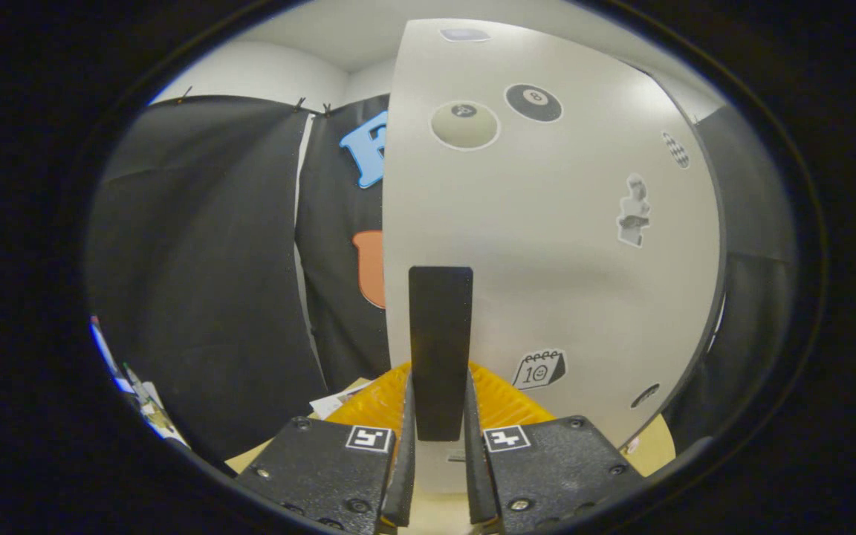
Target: Open the shoe cabinet door, grab the shoes and put them into the shoe cabinet, then close the shoe cabinet door.
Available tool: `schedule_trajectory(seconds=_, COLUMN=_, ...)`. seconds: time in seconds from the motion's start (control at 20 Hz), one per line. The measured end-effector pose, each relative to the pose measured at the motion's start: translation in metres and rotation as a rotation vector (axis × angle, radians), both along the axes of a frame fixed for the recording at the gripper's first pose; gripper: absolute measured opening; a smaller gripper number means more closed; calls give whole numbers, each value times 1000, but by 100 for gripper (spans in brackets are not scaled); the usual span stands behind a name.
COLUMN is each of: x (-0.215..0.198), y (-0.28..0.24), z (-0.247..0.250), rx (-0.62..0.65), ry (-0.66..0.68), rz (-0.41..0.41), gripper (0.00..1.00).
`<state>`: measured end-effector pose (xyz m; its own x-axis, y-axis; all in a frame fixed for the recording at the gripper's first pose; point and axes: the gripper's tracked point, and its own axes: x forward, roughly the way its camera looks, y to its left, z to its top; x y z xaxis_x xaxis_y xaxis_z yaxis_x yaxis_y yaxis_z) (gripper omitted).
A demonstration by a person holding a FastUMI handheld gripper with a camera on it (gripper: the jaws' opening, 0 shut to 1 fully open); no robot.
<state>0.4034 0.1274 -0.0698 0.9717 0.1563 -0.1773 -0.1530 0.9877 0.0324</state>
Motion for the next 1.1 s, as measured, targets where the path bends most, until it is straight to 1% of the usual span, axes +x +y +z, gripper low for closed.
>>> schedule_trajectory(seconds=0.15, x=-10, y=-3, z=0, rx=2, ry=5, rz=-6, gripper=32)
schedule_trajectory(seconds=0.3, x=-16, y=-12, z=0, rx=-17, ry=2, rz=-32, gripper=32)
schedule_trajectory(seconds=0.45, x=-26, y=-15, z=0, rx=8, ry=8, rz=-54, gripper=31)
schedule_trajectory(seconds=0.5, x=-28, y=-16, z=0, rx=18, ry=9, rz=-65, gripper=30)
schedule_trajectory(seconds=0.7, x=-34, y=-29, z=1, rx=-7, ry=0, rz=-111, gripper=28)
schedule_trajectory(seconds=0.9, x=-43, y=-35, z=0, rx=19, ry=10, rz=-151, gripper=26)
schedule_trajectory(seconds=1.1, x=-44, y=-53, z=1, rx=-17, ry=-4, rz=-208, gripper=22)
